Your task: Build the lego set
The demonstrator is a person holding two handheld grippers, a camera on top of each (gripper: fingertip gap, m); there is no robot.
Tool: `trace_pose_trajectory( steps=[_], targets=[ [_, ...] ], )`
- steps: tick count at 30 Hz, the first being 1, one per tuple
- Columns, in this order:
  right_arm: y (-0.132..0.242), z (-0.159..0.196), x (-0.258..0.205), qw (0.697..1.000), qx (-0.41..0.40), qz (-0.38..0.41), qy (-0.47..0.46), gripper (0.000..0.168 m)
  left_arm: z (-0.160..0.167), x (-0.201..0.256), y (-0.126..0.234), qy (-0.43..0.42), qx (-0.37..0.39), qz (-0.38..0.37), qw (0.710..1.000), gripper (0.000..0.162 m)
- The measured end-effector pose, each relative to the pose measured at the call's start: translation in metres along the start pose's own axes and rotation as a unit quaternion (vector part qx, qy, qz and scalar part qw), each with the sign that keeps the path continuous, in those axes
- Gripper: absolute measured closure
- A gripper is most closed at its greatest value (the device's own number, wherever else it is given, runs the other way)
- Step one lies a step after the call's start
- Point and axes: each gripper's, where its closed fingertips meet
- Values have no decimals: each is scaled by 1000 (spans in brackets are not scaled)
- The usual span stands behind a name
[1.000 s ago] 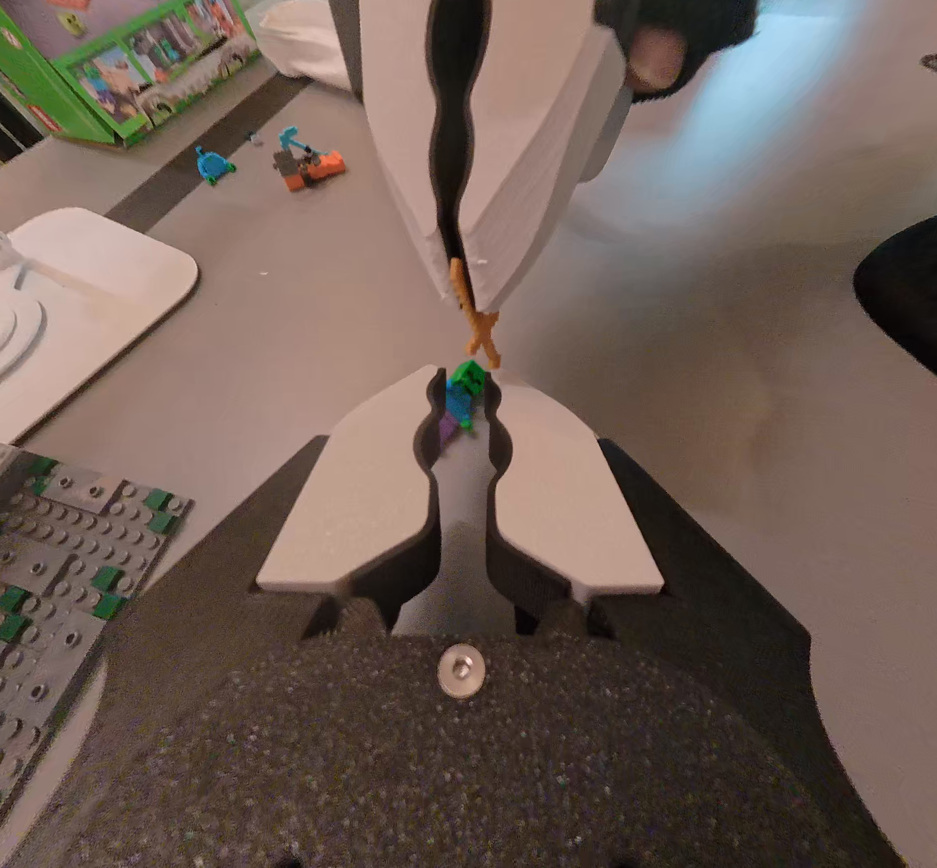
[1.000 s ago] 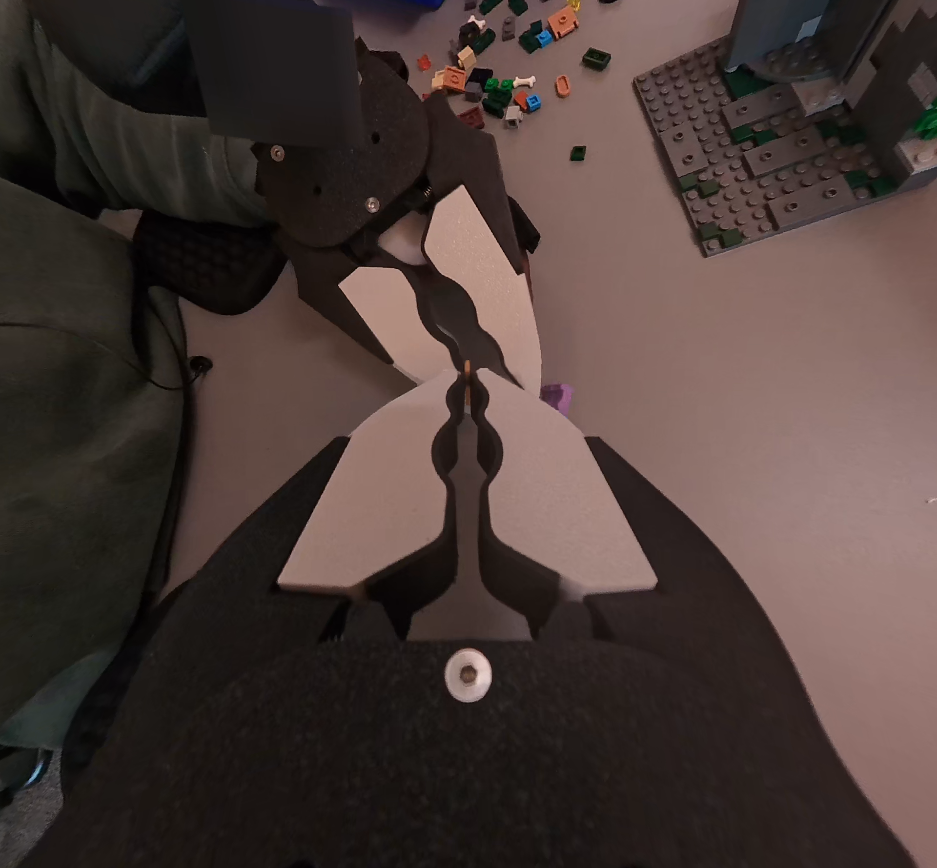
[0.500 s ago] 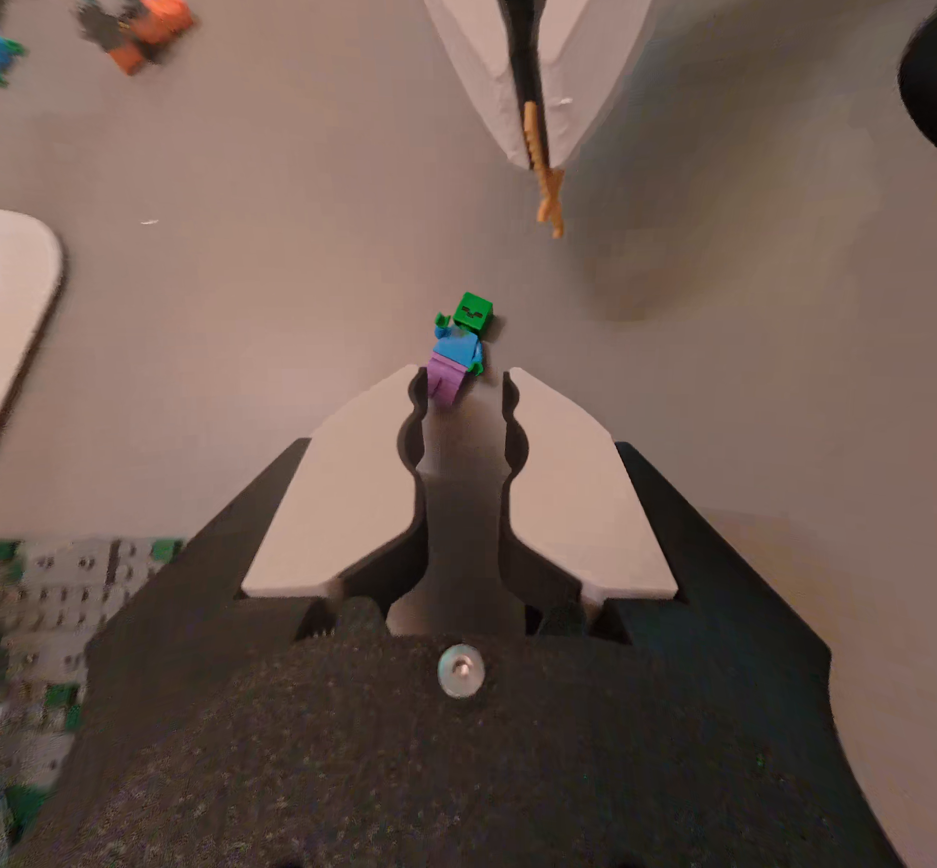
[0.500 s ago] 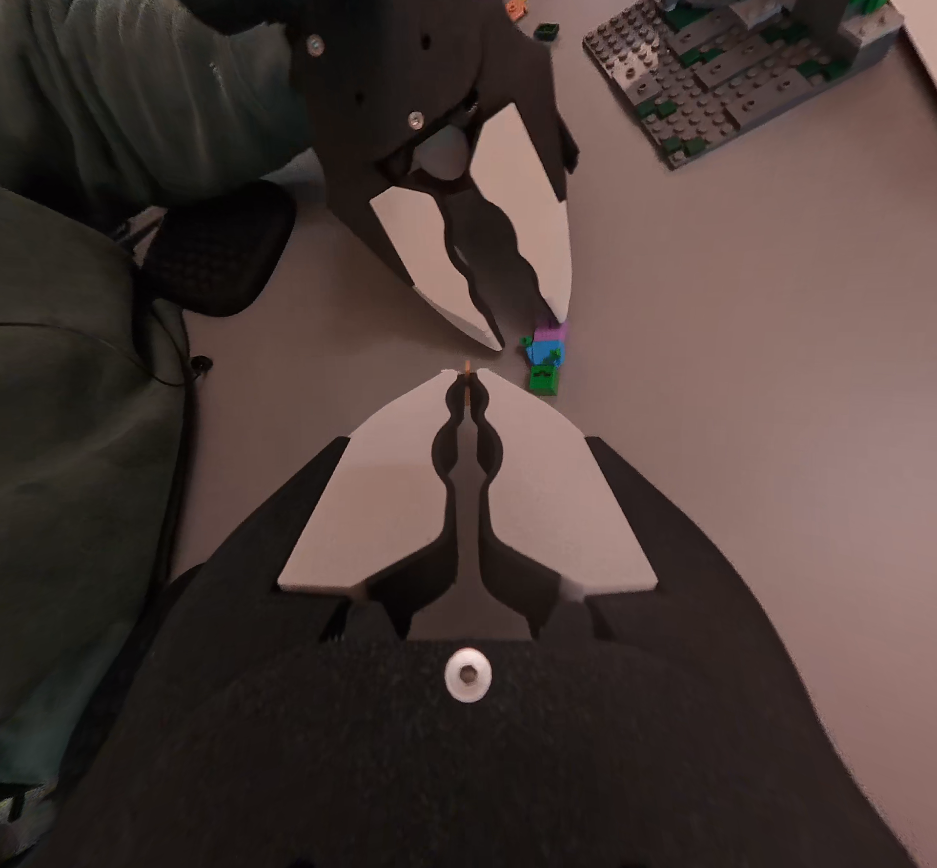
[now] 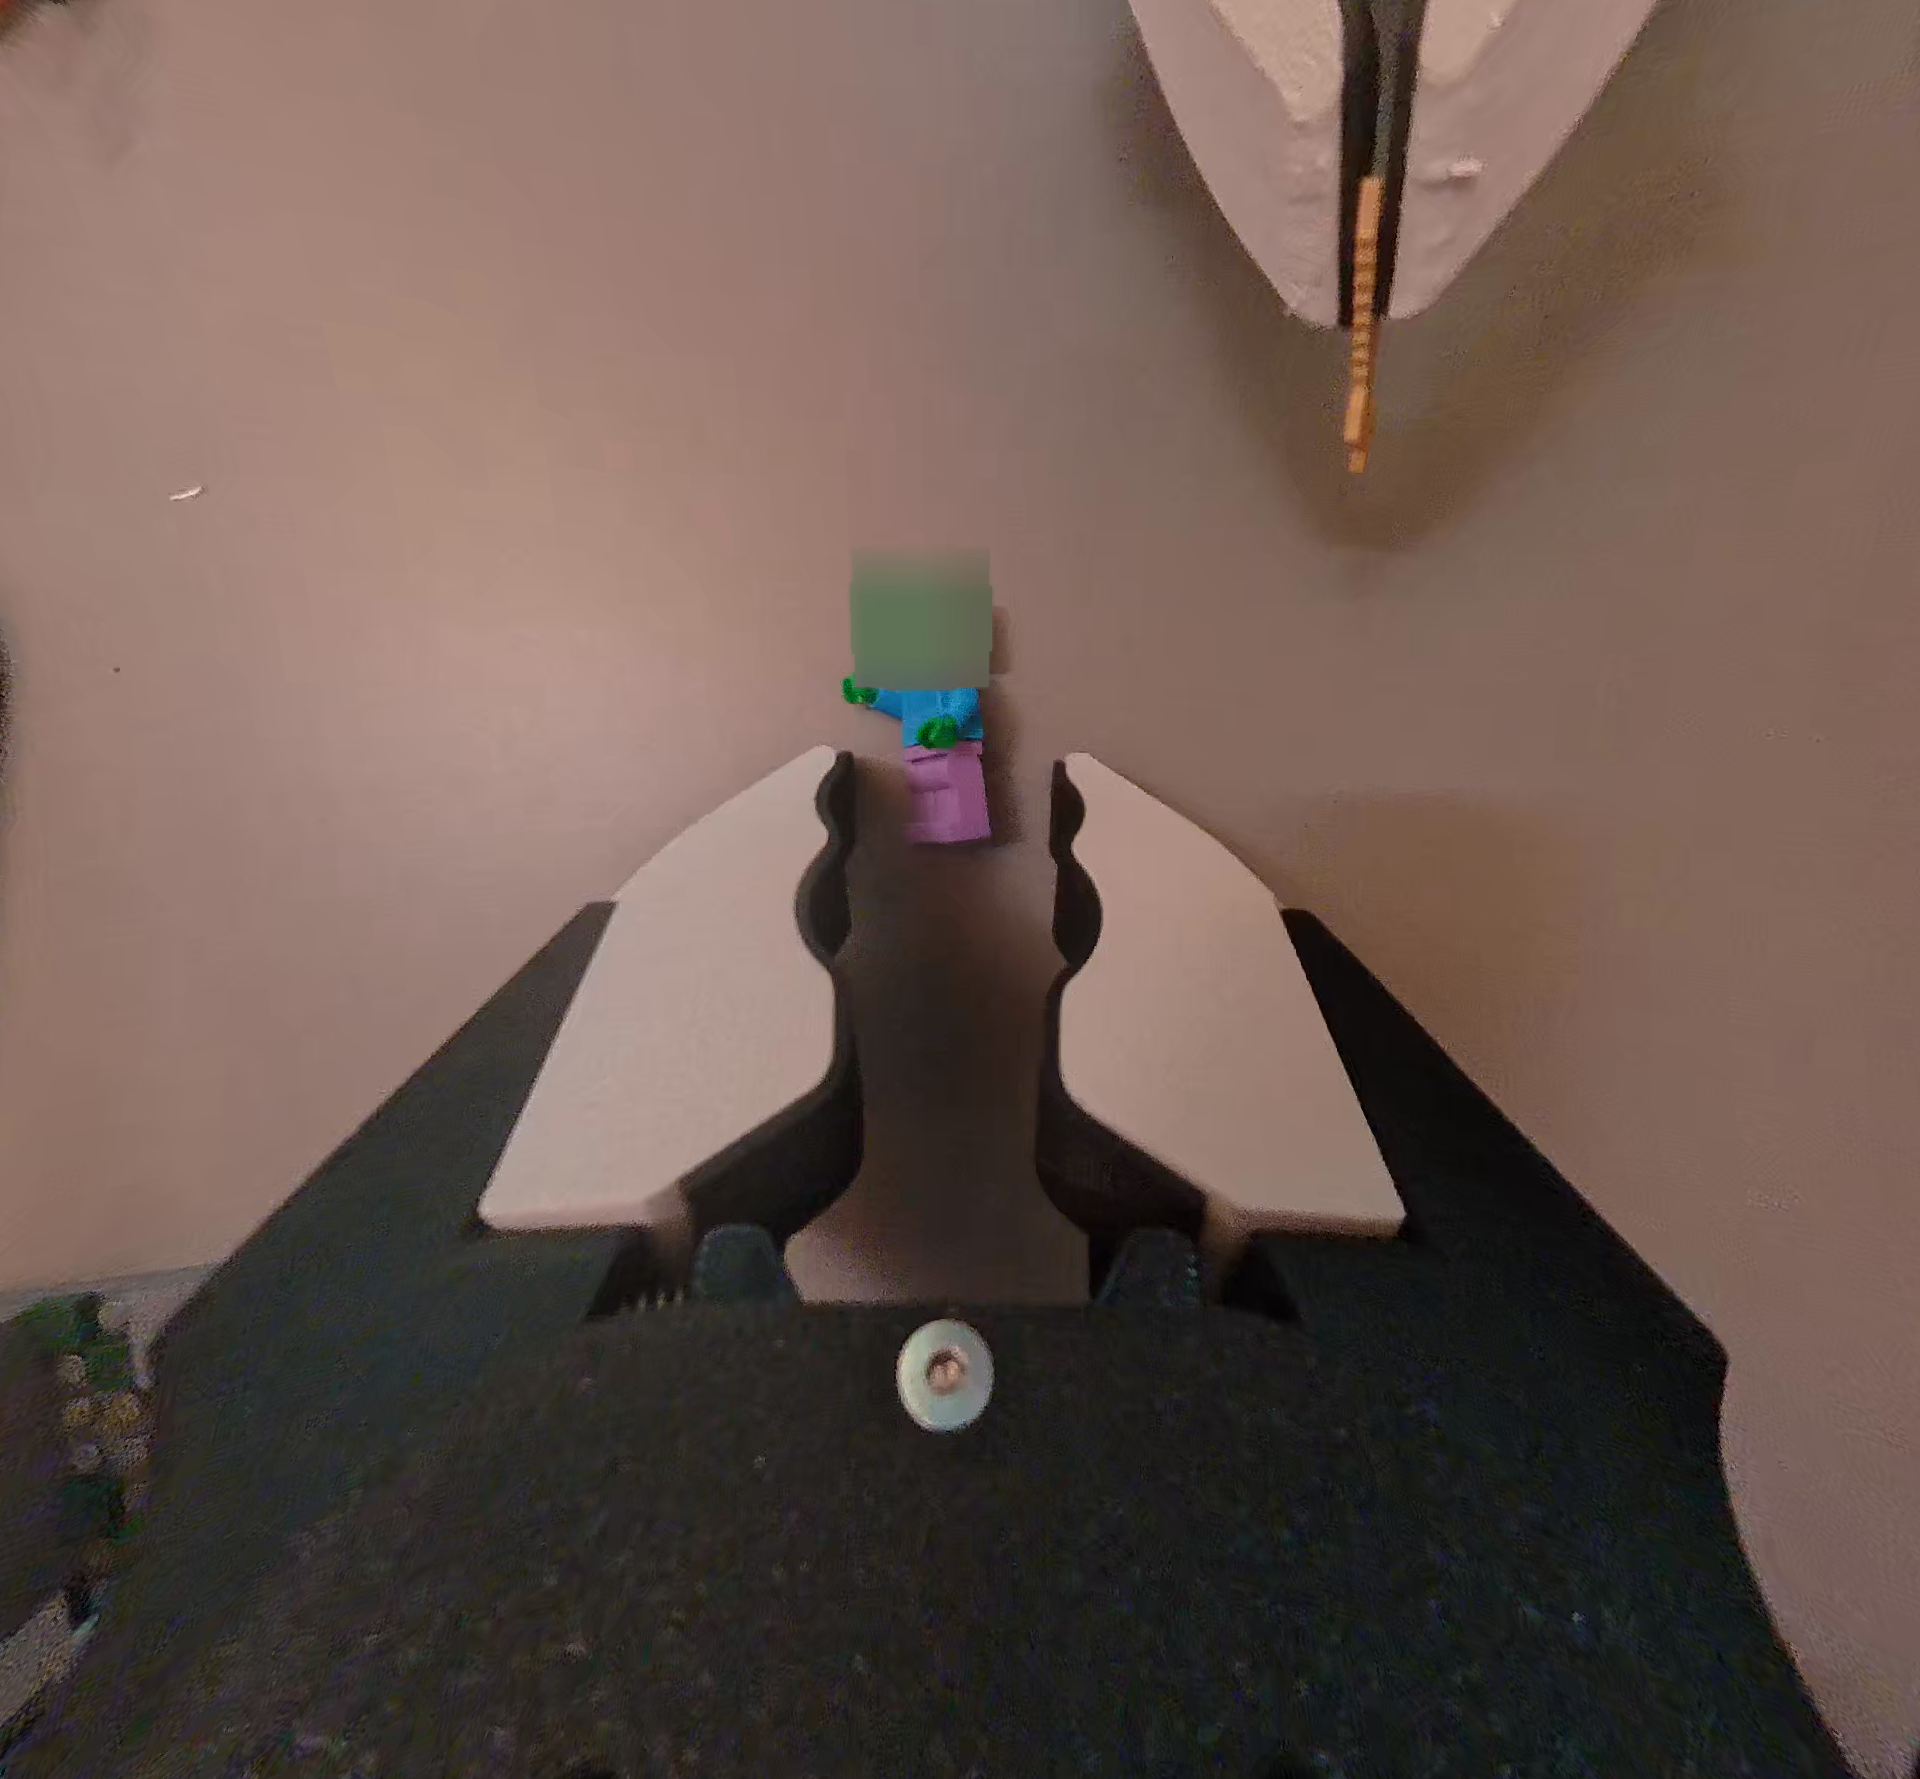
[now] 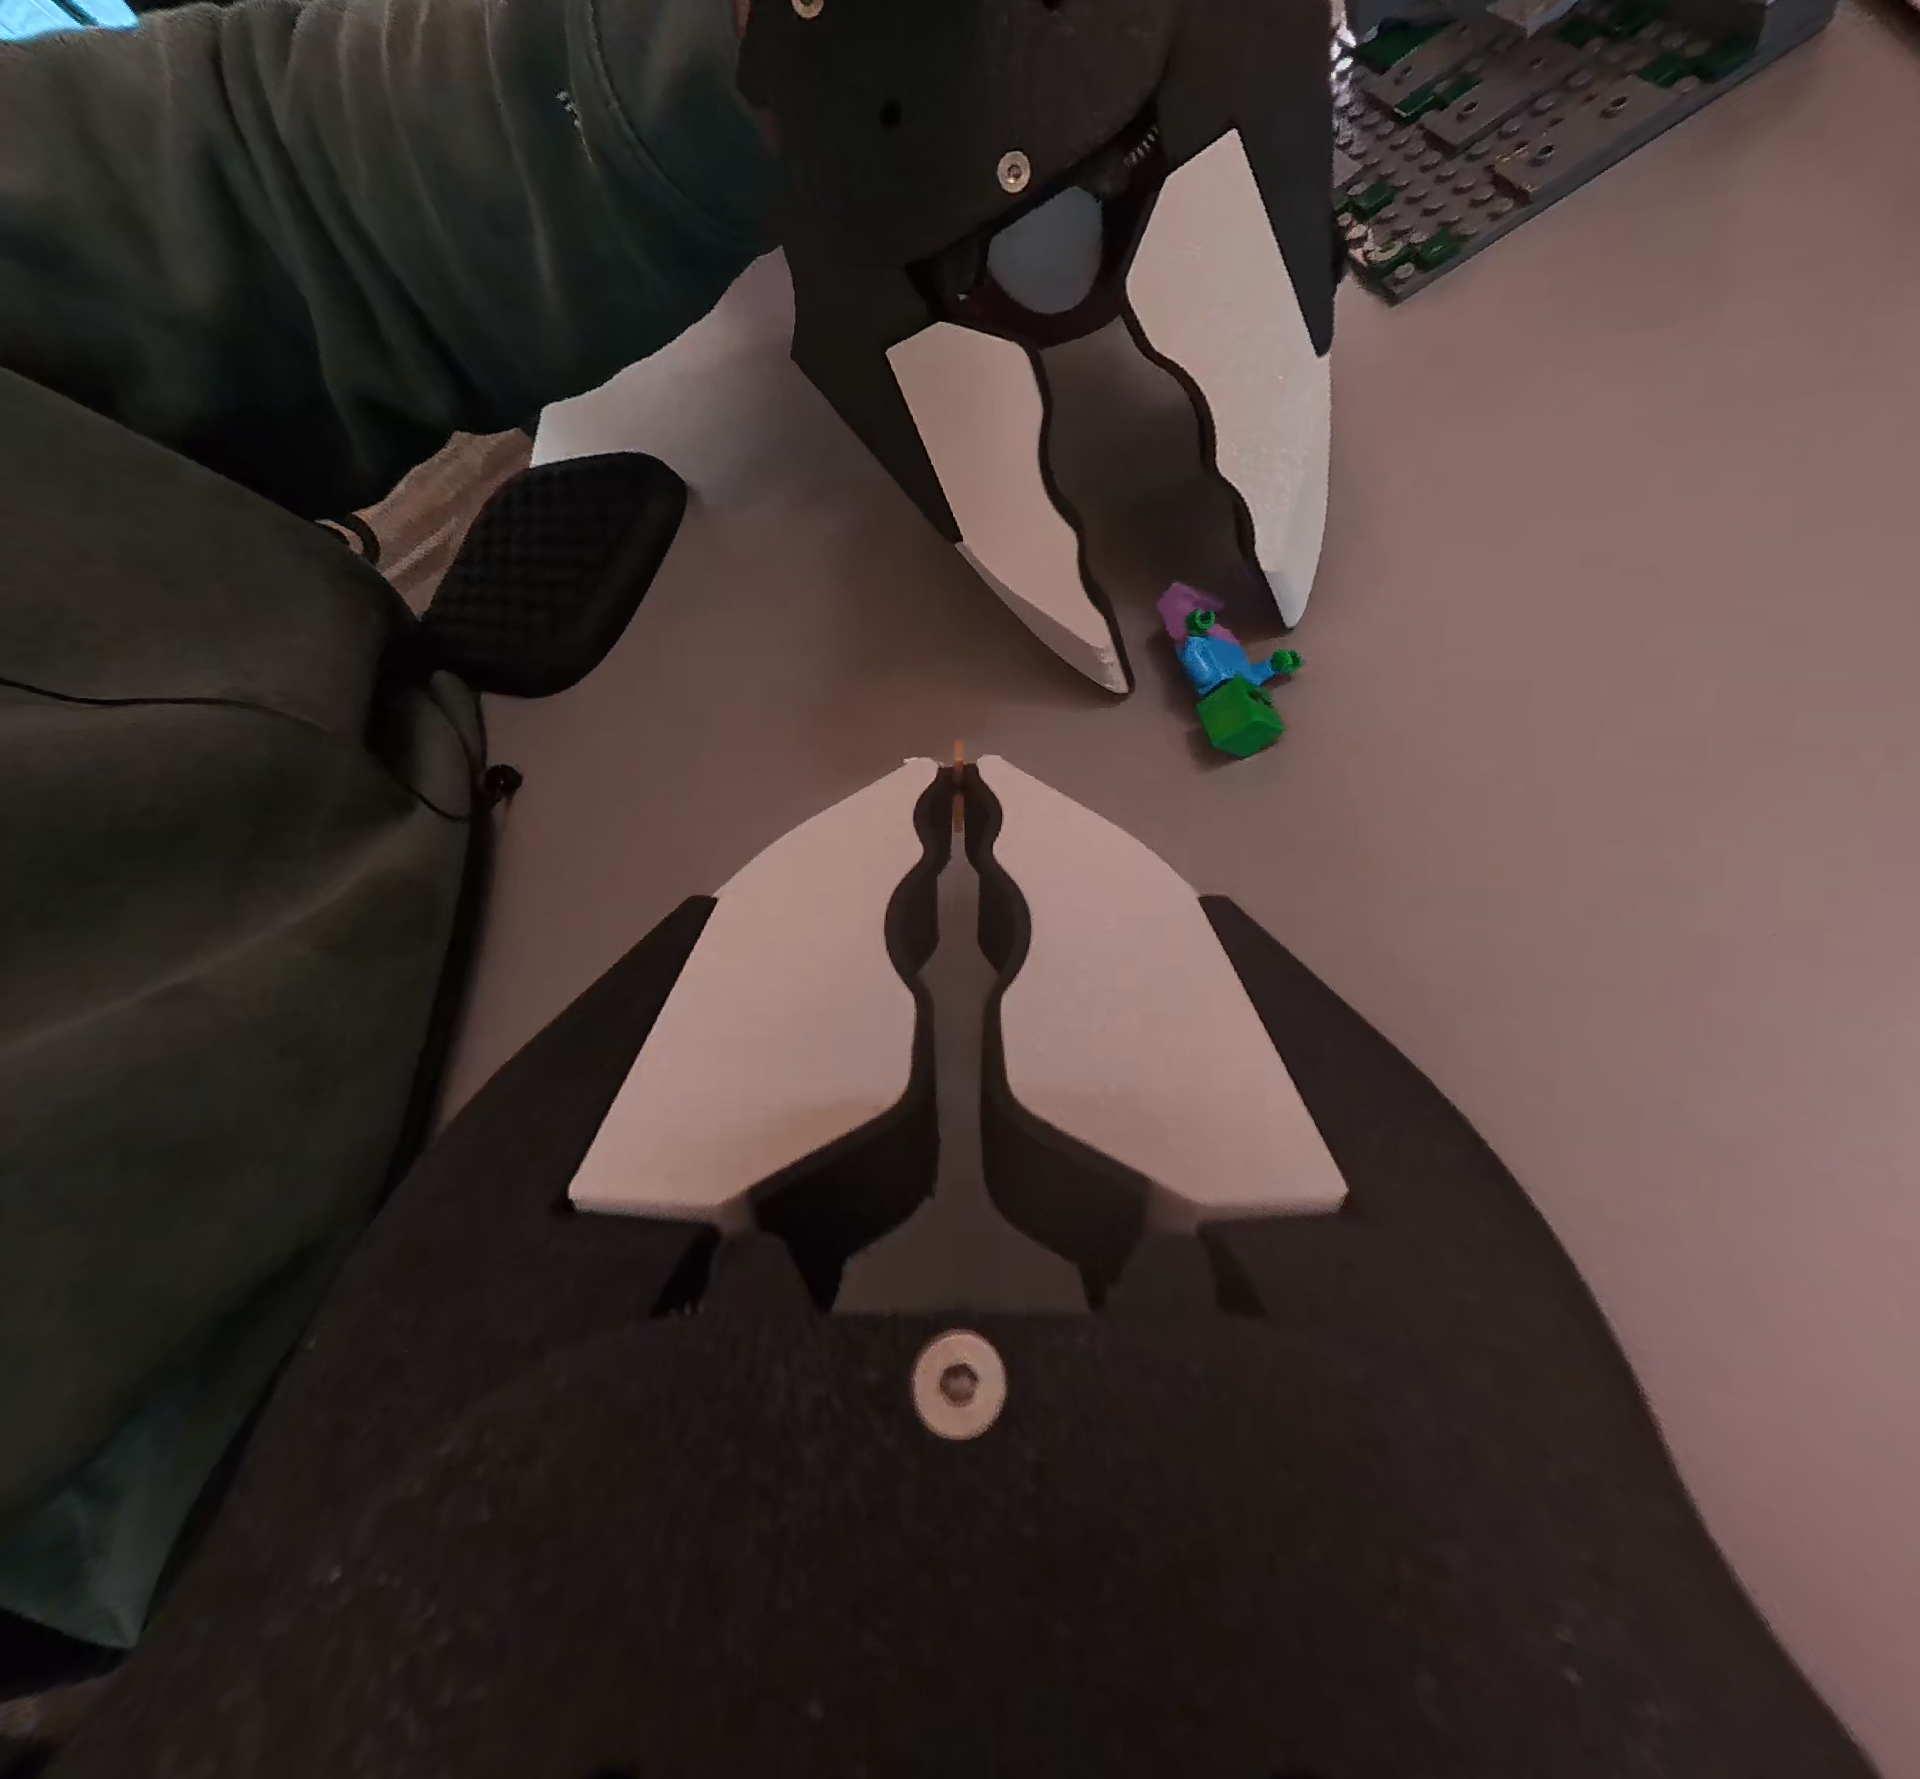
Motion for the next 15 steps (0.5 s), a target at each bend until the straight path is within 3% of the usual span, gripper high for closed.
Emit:
trace_pose_trajectory(
  steps=[4, 7, 15],
  targets=[
    [1, -4, 1, 1000, 12, -8, 1, 167, -2, -1, 0, 45, 3, 11, 999, 129],
    [2, -8, 4, 1000, 26, -9, -2, 167, -1, -7, -1, 65, -1, -19, 998, 149],
    [7, -30, 11, 990, 120, -2, -68, 167, -7, 3, 1, -21, 6, -195, 980, 154]
  ],
)
Point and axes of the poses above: each gripper's, where its closed fingertips meet, y back along the fingers, z out of its underside, x = y × z across the jaws, and after that the axes turned 7 degrees about -y, right-handed
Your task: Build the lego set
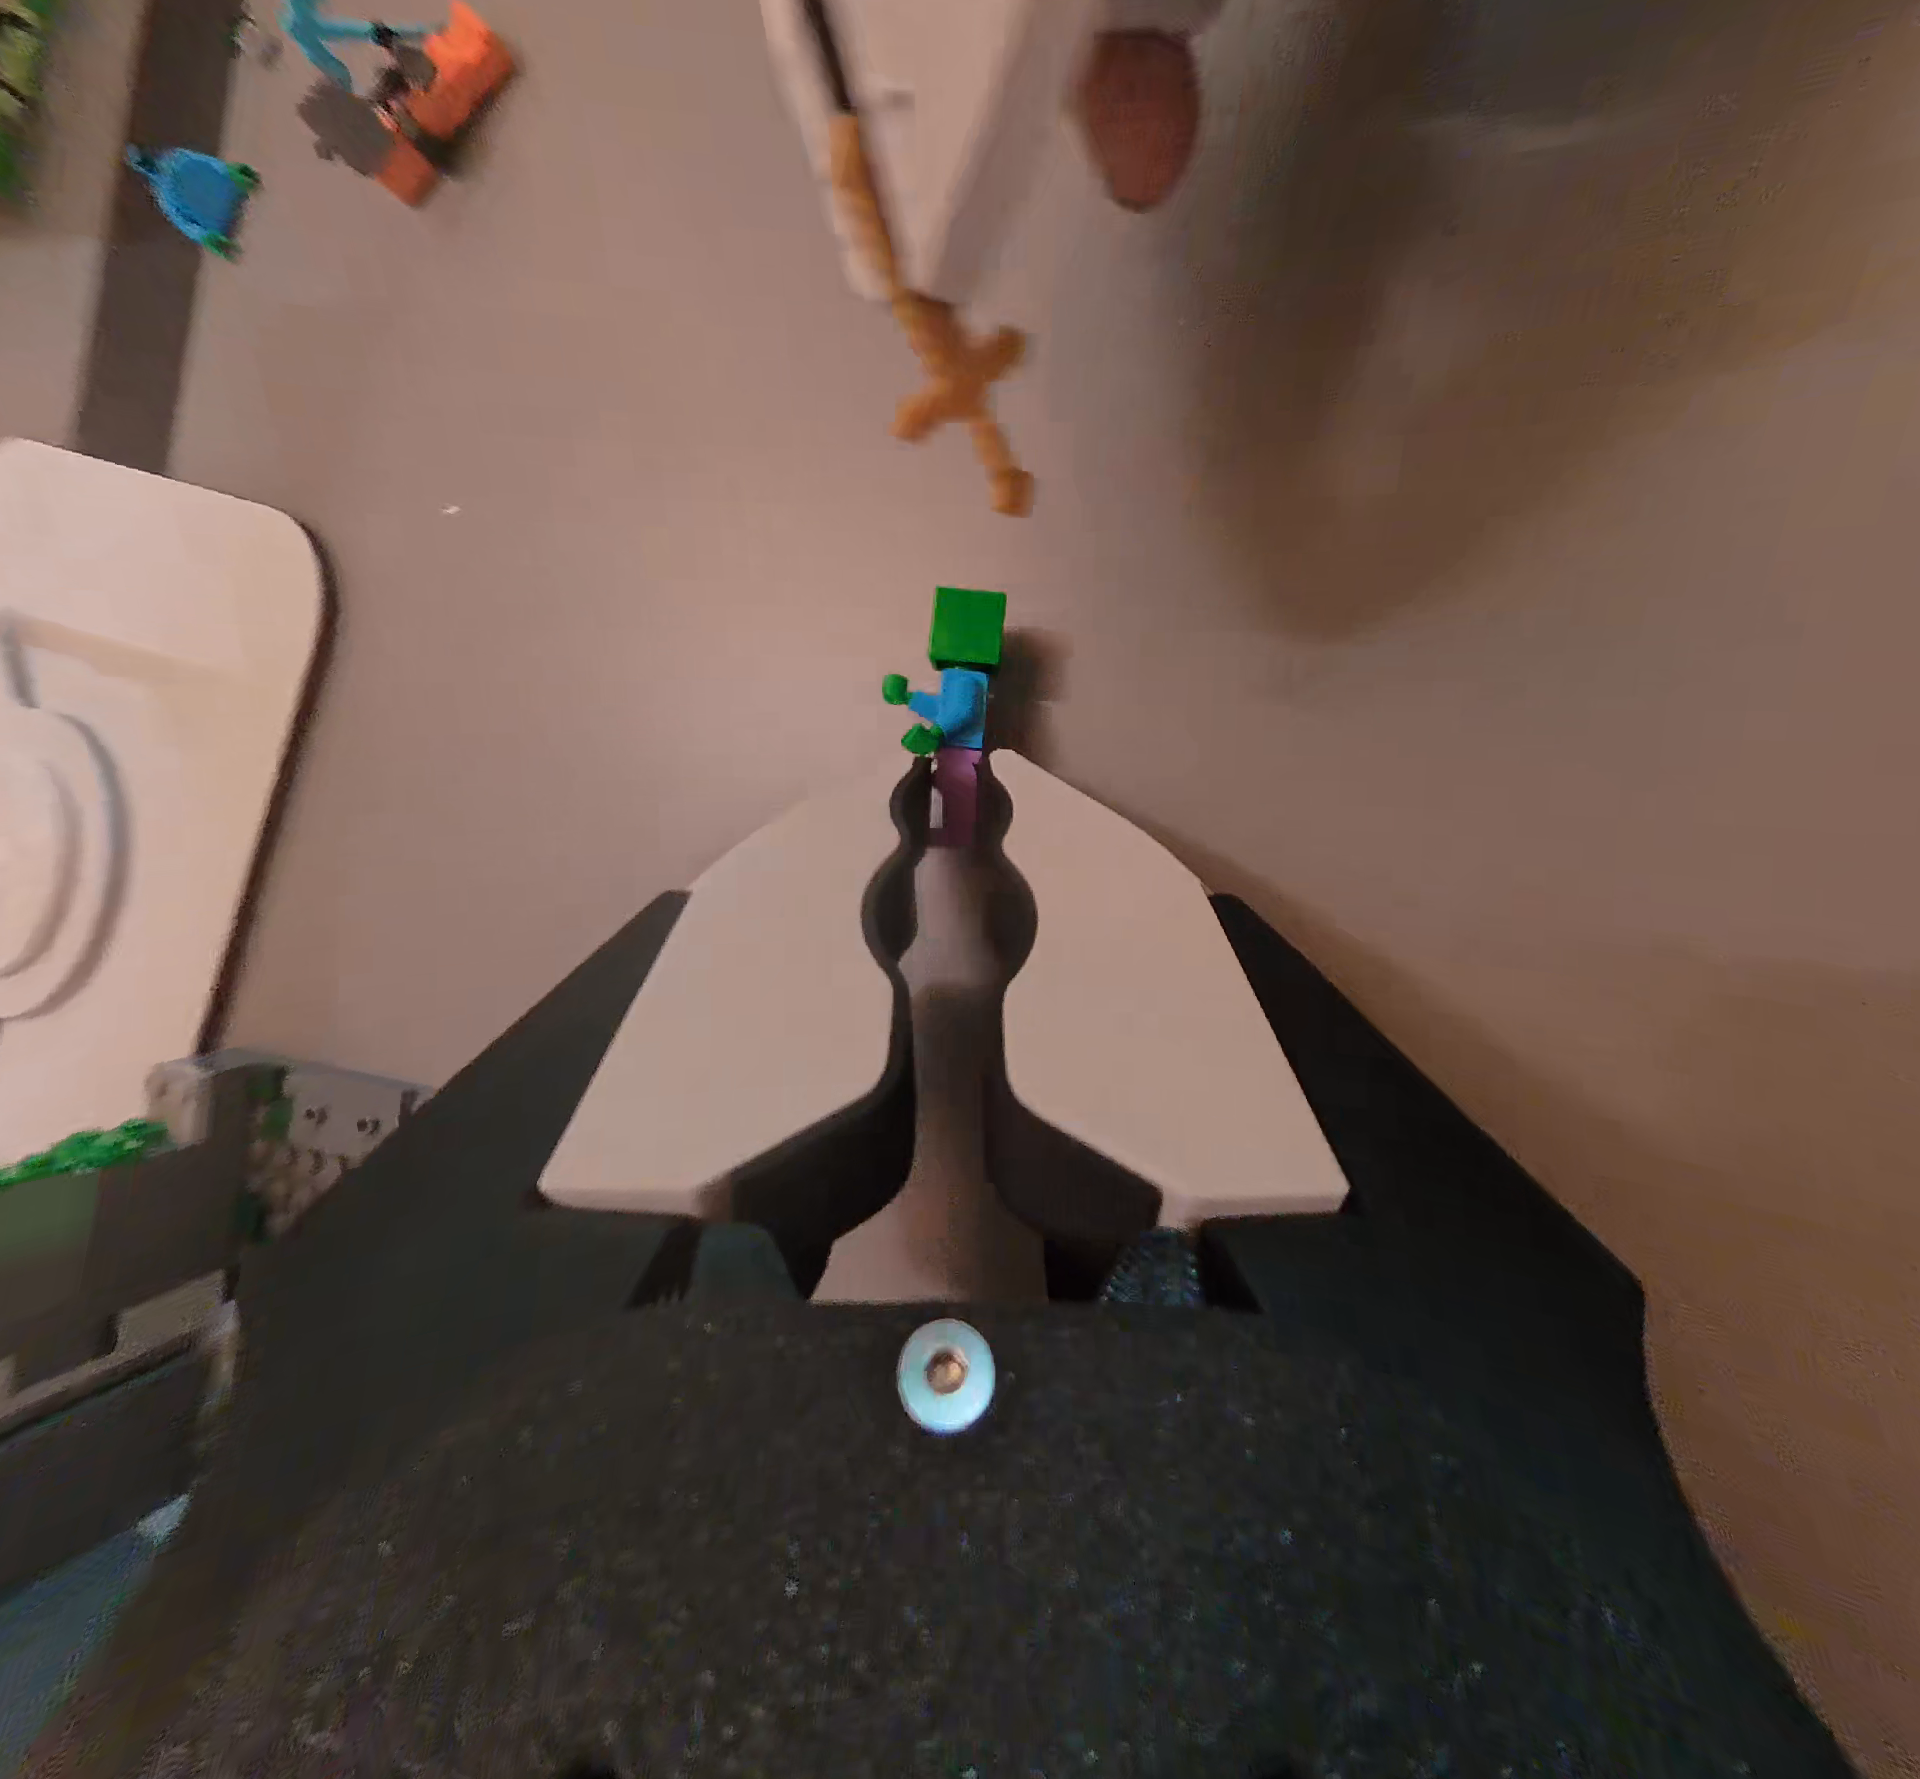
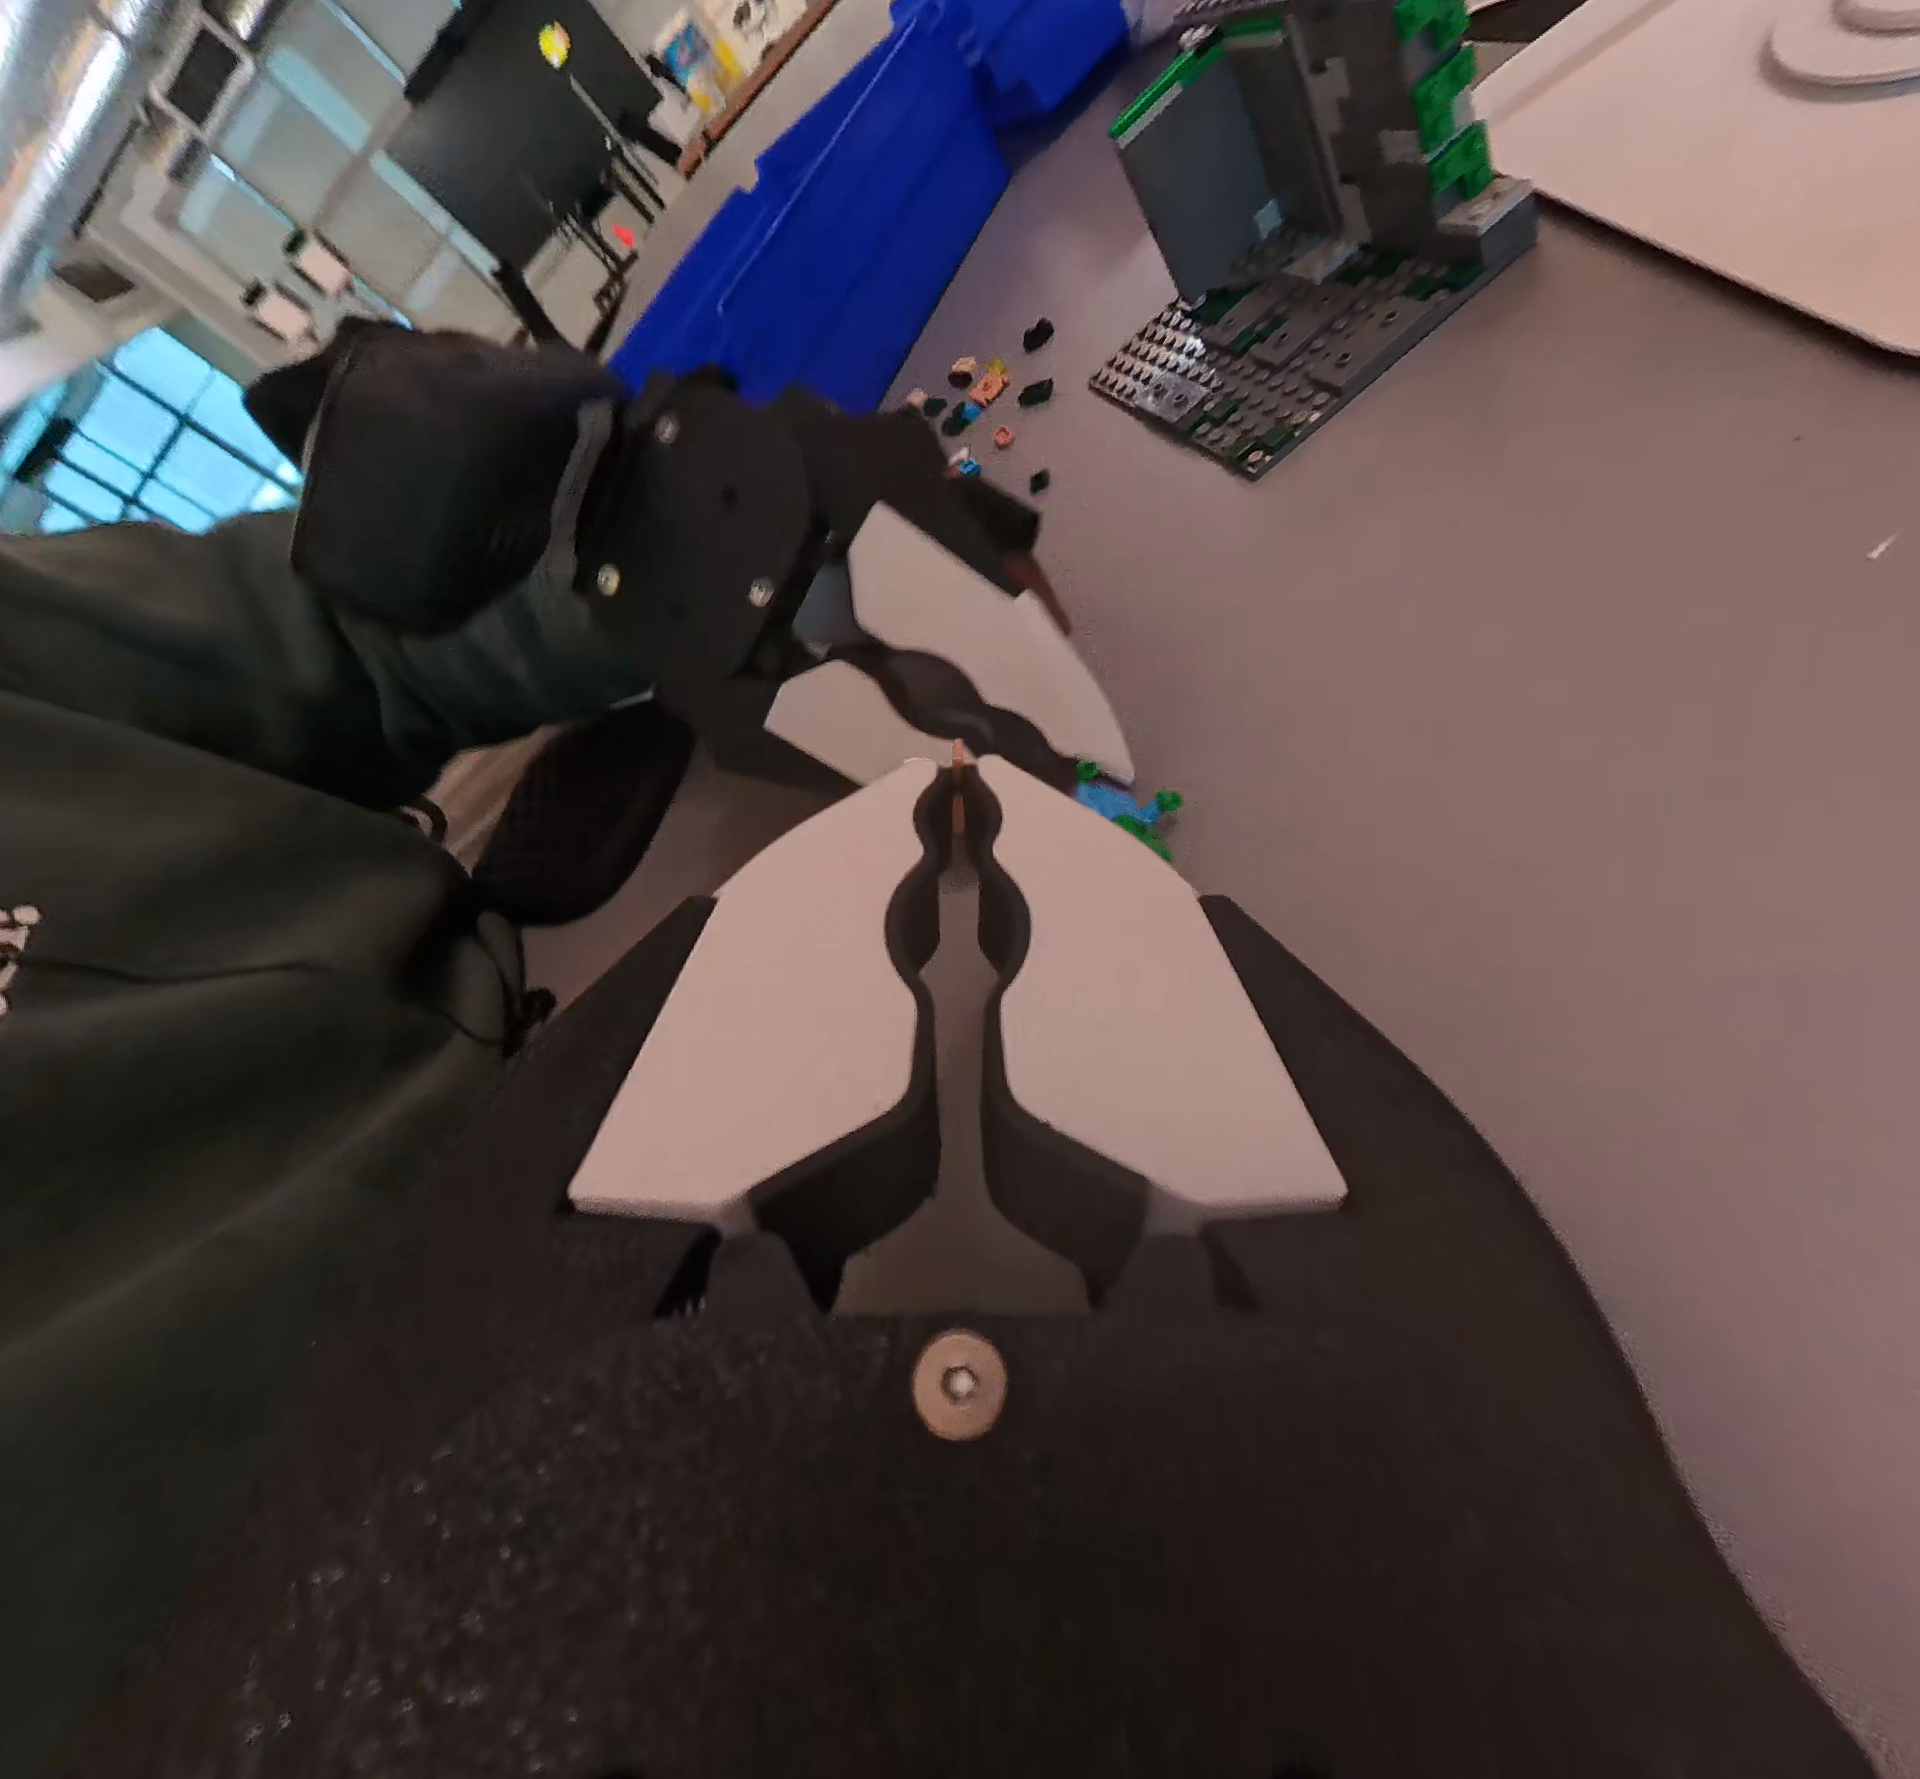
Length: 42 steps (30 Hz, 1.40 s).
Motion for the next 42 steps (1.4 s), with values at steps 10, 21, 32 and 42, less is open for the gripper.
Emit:
trace_pose_trajectory(
  steps=[10, 21, 32, 42],
  targets=[
    [-11, 21, -11, 1000, -24, 4, -2, 167, -14, 77, 40, 67, 65, 113, 989, 136],
    [-13, 36, -24, 999, -40, 3, -9, 167, -15, 68, 32, 204, 54, 151, 966, 131],
    [-13, 46, -26, 999, -44, -13, -19, 167, -15, 71, 20, 186, 6, 95, 978, 144],
    [-18, 47, -27, 998, -35, -22, -51, 167, -17, 67, 26, 154, 50, 13, 987, 145]
  ],
)
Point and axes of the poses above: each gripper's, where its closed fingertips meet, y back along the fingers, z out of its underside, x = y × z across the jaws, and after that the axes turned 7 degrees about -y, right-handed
